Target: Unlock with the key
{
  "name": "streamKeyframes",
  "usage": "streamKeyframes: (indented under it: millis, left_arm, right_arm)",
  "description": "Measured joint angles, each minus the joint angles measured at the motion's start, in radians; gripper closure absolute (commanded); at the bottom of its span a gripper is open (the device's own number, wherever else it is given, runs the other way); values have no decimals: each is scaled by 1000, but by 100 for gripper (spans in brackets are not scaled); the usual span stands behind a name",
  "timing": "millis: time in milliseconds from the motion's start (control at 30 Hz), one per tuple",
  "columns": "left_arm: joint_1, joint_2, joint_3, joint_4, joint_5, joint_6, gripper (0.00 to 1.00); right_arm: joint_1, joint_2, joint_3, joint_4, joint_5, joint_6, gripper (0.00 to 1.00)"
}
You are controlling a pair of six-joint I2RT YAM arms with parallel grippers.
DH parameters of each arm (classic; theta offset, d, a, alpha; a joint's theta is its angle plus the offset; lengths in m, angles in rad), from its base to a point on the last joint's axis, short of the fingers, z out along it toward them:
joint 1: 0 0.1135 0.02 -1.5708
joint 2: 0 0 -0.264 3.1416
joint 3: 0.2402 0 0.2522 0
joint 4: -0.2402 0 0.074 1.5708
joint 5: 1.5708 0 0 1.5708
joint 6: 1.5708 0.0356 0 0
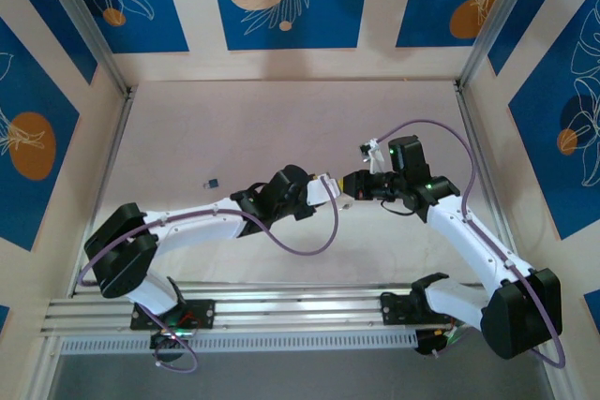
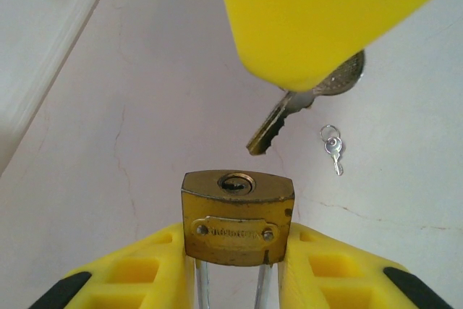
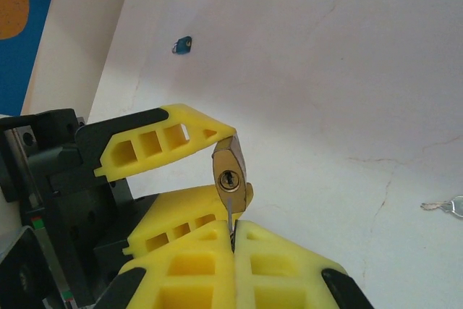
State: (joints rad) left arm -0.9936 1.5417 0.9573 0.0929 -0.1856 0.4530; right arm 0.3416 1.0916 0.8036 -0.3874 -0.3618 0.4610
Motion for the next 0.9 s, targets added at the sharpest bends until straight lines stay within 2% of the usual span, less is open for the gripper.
streamKeyframes:
  millis: [900]
  left_arm:
    - [-6, 0, 5, 0, 0, 3, 73]
  right_arm:
    - [19, 0, 0, 0, 46, 0, 100]
